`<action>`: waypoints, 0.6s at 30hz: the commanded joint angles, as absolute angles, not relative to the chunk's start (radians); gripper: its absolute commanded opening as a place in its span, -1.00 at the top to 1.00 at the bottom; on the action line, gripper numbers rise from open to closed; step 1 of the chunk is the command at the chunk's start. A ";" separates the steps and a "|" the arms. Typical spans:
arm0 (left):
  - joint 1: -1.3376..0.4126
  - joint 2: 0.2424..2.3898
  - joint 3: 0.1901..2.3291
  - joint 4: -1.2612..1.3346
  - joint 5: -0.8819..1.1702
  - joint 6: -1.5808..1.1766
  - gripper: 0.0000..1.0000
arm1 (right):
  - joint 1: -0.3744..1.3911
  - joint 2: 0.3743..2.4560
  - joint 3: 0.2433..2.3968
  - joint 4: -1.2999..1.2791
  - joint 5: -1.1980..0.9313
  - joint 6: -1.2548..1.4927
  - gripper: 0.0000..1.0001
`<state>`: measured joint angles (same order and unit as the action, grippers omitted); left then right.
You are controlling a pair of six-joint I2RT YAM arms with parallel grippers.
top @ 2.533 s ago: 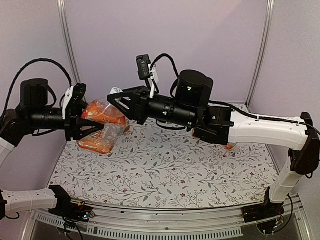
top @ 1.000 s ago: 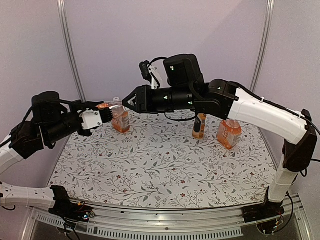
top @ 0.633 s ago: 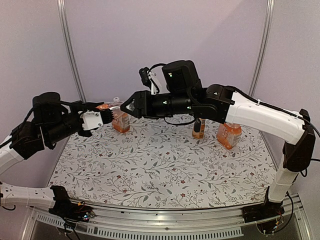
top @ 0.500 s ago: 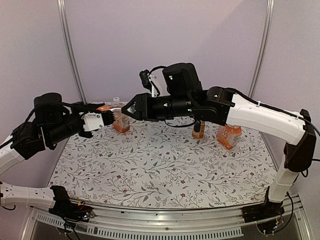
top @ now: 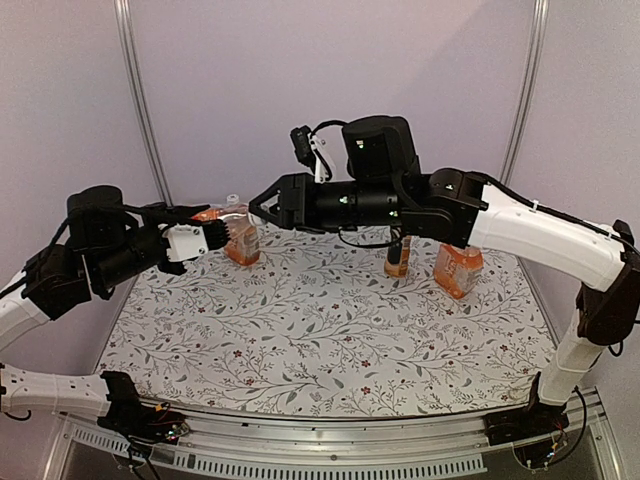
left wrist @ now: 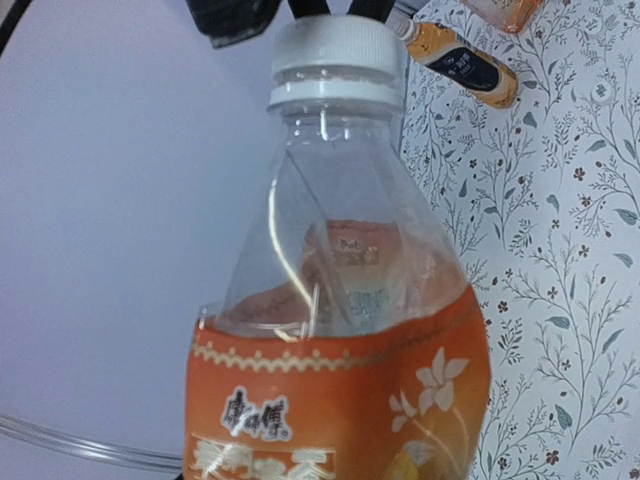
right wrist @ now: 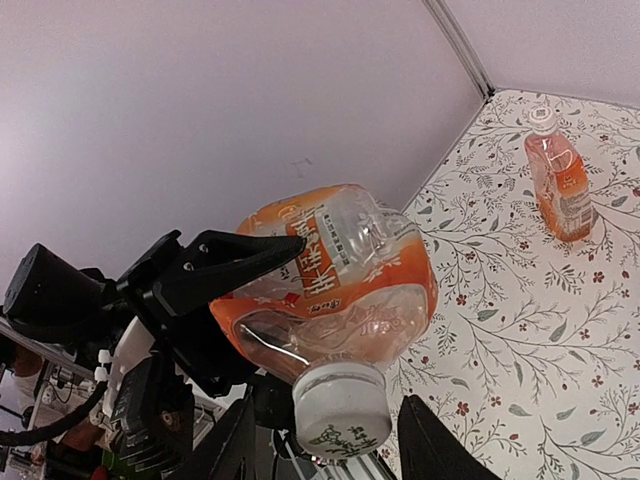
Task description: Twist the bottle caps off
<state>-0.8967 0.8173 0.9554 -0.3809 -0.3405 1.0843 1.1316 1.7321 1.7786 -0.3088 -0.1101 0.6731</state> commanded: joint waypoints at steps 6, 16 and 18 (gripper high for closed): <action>-0.910 0.811 0.941 -0.350 -0.336 1.091 0.64 | 1.128 1.732 1.763 -0.292 -0.140 0.691 0.05; -0.910 0.813 0.939 -0.345 -0.333 1.090 0.64 | 1.128 1.742 1.765 -0.296 -0.154 0.690 0.32; -0.910 0.814 0.939 -0.343 -0.333 1.091 0.64 | 1.128 1.745 1.766 -0.296 -0.157 0.692 0.30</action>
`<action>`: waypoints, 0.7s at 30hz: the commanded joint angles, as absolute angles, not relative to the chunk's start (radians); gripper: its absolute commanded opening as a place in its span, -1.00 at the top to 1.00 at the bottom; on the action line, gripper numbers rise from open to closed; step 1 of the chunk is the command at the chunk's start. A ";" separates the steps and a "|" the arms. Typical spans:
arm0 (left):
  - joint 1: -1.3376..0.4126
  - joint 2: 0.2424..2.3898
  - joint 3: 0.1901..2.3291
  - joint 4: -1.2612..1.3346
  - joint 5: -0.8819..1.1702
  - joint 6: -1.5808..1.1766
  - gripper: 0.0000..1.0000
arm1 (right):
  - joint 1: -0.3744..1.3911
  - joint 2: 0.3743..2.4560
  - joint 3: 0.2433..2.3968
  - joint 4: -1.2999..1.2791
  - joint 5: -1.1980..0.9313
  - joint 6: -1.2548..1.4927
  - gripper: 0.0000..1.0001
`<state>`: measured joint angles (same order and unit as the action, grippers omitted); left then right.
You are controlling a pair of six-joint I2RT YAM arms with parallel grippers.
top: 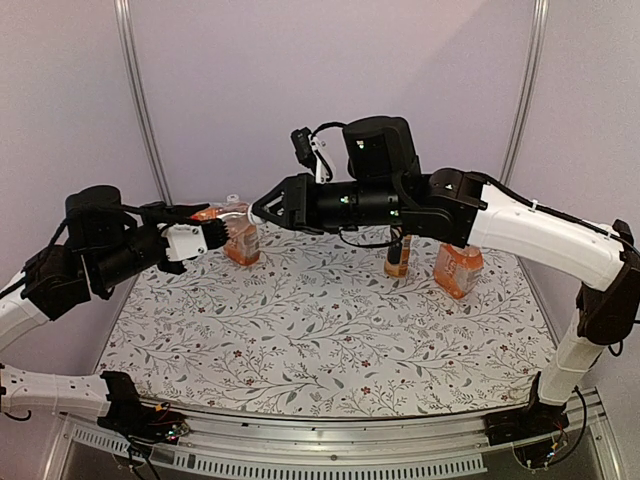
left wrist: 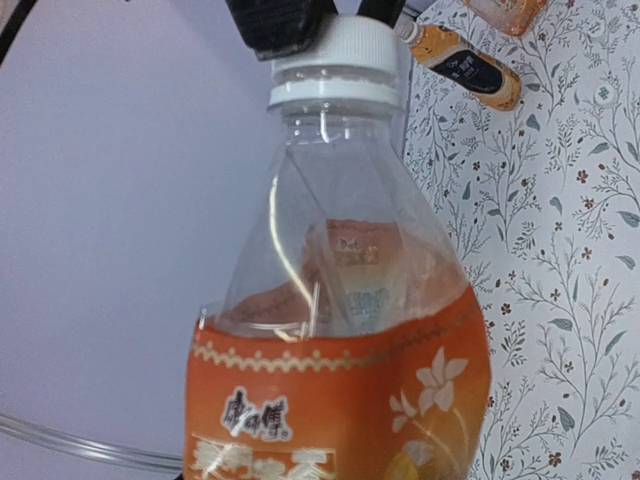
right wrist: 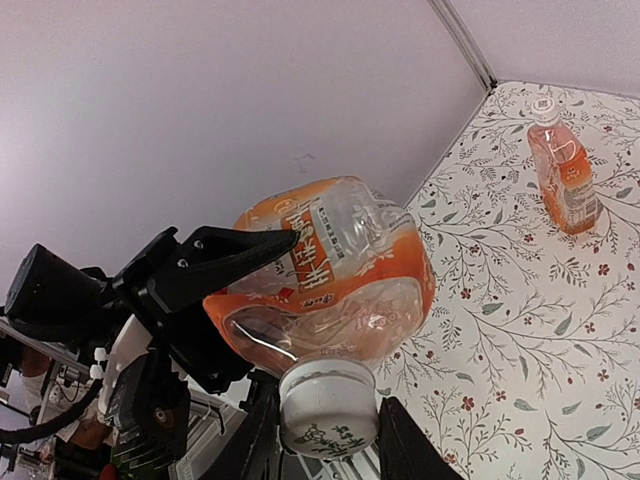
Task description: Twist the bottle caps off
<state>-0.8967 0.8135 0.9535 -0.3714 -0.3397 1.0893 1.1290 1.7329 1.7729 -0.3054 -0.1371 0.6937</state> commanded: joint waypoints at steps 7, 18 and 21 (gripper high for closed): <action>-0.910 0.813 0.939 -0.341 -0.331 1.094 0.64 | 1.129 1.749 1.764 -0.298 -0.158 0.690 0.31; -0.910 0.813 0.936 -0.337 -0.330 1.095 0.65 | 1.126 1.757 1.769 -0.309 -0.156 0.687 0.47; -0.910 0.813 0.936 -0.336 -0.327 1.094 0.65 | 1.126 1.756 1.771 -0.312 -0.161 0.686 0.70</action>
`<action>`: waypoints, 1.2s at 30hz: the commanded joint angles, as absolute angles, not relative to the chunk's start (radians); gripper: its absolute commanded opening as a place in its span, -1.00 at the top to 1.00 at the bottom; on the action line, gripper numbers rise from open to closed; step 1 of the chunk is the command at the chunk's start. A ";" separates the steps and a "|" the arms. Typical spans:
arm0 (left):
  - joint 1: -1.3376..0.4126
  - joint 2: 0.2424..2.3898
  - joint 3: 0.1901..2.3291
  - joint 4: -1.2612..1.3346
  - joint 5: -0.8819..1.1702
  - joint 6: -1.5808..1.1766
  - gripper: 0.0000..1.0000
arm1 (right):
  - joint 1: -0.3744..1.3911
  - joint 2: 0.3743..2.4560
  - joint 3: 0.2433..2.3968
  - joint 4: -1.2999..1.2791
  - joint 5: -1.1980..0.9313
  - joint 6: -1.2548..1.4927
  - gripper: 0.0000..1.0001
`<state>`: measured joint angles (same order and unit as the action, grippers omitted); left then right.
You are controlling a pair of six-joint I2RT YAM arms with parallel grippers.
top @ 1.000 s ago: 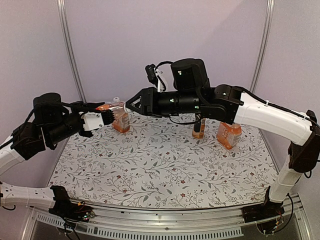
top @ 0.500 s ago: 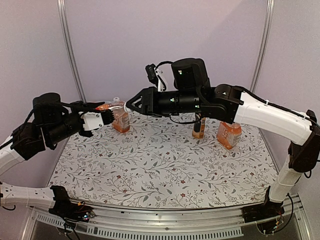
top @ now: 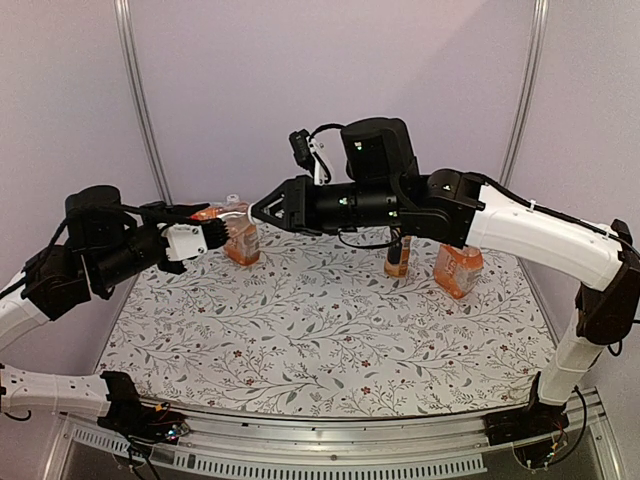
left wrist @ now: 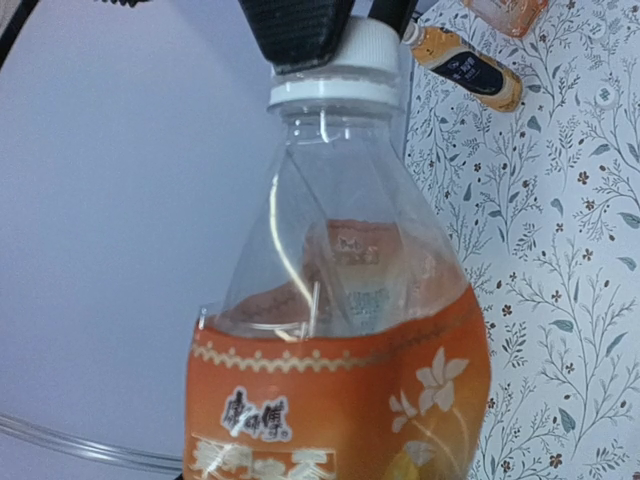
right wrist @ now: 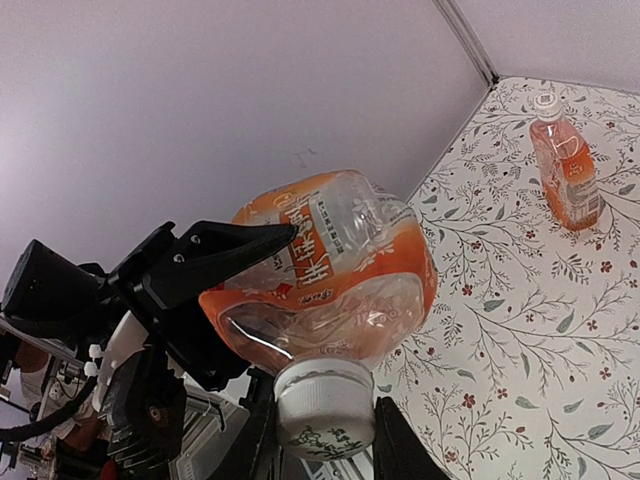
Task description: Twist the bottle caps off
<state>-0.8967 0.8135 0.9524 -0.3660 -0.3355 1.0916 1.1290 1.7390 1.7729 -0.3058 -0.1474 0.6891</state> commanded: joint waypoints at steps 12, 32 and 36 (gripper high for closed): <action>-0.910 0.789 1.064 -0.714 0.005 0.935 0.70 | 1.261 1.741 1.820 -0.531 -0.108 0.065 1.00; -0.910 0.804 1.149 -0.955 0.271 0.901 0.75 | 1.581 1.653 1.648 -0.323 0.553 -1.088 1.00; -0.910 0.806 1.148 -0.954 0.271 0.899 0.75 | 1.587 1.681 1.669 -0.324 0.597 -1.177 1.00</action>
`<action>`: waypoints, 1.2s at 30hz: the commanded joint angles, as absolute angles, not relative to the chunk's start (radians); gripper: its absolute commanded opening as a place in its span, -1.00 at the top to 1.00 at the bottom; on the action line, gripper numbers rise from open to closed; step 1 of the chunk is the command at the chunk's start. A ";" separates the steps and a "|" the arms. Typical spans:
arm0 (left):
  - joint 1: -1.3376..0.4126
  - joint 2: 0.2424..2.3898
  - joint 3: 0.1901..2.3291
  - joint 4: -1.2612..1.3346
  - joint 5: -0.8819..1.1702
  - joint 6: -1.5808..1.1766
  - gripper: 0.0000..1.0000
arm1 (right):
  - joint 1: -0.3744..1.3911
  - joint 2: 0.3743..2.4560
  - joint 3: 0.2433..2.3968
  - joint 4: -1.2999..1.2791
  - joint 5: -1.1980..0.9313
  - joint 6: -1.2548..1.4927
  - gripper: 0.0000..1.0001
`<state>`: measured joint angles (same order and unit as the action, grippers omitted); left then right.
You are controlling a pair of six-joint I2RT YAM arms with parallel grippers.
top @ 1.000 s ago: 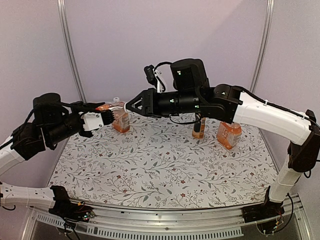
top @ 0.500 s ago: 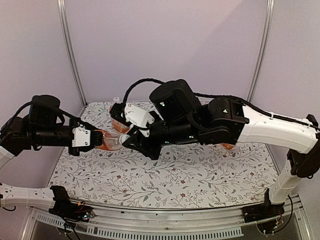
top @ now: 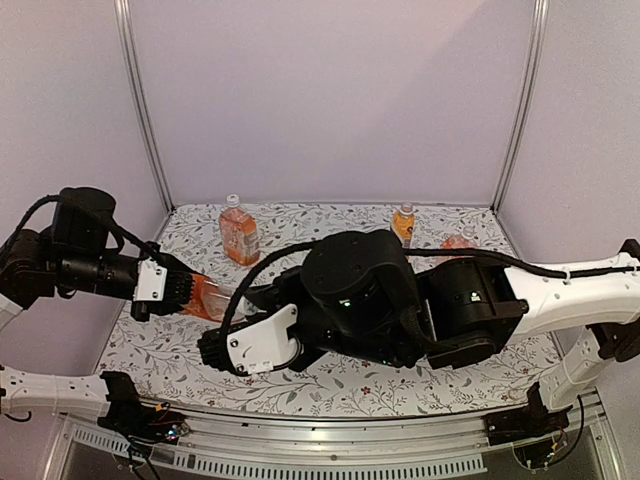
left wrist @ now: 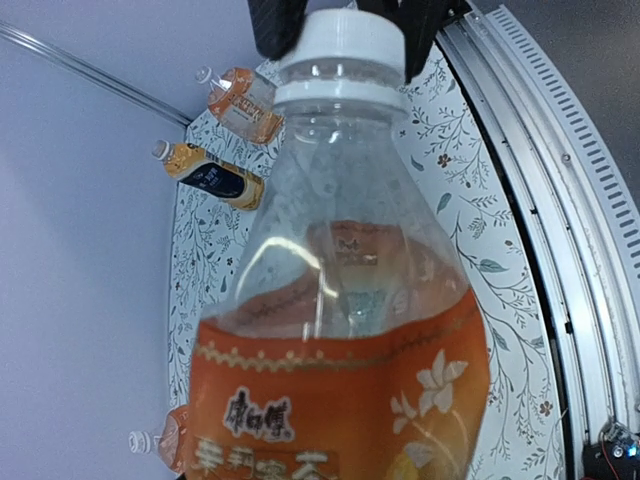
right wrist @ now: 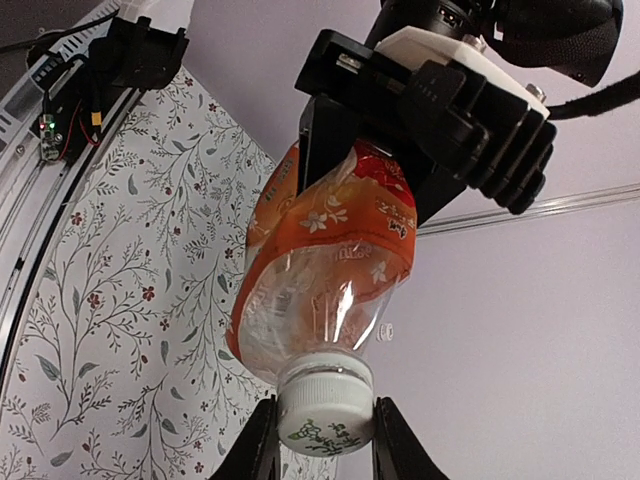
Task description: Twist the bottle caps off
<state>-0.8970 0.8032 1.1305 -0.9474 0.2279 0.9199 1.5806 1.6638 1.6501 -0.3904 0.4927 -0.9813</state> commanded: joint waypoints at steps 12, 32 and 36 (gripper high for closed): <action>-0.908 0.749 0.979 -0.694 0.009 0.807 0.71 | 1.548 1.682 1.704 -0.301 0.681 -0.956 -0.92; -0.743 0.546 0.516 -0.243 -0.254 0.686 0.70 | 1.136 1.817 1.793 -0.439 -0.087 0.588 -0.74; -0.703 0.509 0.456 -0.236 -0.228 0.683 0.70 | 1.134 1.881 1.848 -0.439 -0.098 0.596 -0.71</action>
<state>-0.7395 0.5400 0.5087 -0.2790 -0.2630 0.7204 1.1477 1.8225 1.7840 -0.4263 -0.0338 0.5018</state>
